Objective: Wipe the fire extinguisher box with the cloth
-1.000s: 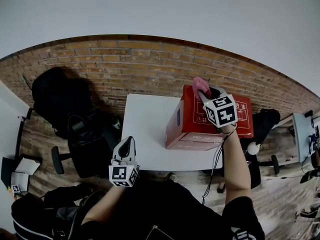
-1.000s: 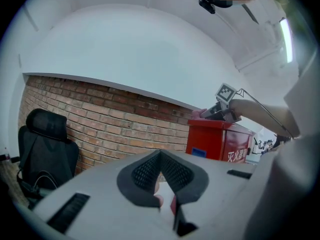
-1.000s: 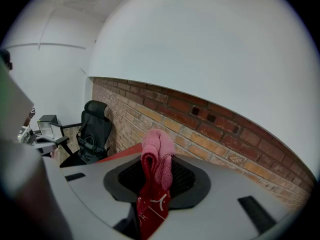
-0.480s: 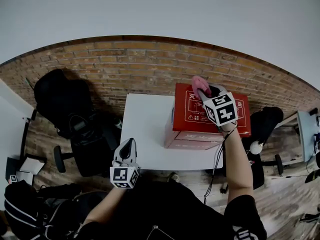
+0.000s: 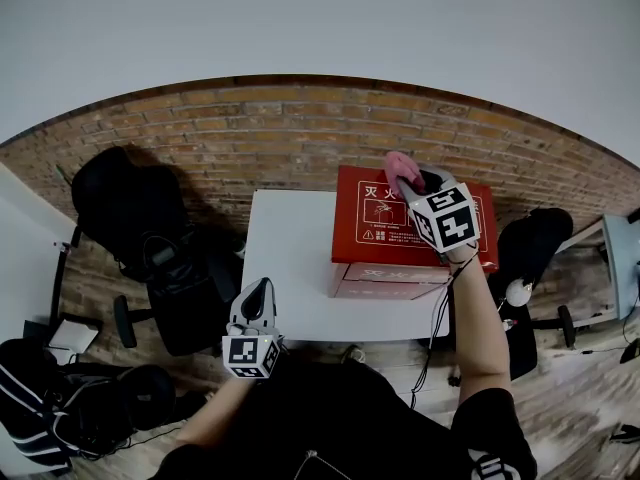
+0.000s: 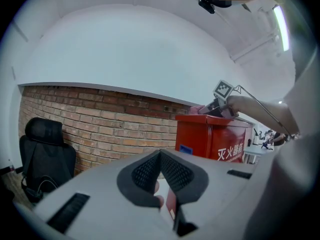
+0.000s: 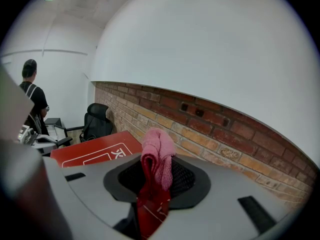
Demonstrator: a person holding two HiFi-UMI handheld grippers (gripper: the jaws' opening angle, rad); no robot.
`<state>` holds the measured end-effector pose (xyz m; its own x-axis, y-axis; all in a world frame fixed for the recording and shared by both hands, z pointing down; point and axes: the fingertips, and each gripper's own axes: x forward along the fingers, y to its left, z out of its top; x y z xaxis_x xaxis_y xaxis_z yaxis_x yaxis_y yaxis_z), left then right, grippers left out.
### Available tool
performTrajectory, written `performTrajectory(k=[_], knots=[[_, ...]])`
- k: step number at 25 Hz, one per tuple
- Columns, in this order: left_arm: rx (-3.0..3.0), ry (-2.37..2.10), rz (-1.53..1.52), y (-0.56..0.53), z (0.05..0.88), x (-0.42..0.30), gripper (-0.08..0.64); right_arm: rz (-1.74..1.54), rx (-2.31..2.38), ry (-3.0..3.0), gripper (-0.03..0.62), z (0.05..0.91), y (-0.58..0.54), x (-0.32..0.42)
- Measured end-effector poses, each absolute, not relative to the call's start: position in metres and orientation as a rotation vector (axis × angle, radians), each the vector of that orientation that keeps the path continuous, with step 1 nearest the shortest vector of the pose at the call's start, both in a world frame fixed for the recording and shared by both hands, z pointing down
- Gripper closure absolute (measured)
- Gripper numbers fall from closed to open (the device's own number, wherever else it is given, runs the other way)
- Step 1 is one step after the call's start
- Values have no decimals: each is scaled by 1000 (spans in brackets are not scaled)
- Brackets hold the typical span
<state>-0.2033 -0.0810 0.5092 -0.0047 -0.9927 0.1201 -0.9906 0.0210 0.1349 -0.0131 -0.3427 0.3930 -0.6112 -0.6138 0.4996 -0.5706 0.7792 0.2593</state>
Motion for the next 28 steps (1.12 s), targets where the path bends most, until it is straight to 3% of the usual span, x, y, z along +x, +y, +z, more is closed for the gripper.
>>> performTrajectory(k=[28], knots=[[2116,-2075,-13,-124,514,-121,538,-87,851,-2354,476,395,-369,82]])
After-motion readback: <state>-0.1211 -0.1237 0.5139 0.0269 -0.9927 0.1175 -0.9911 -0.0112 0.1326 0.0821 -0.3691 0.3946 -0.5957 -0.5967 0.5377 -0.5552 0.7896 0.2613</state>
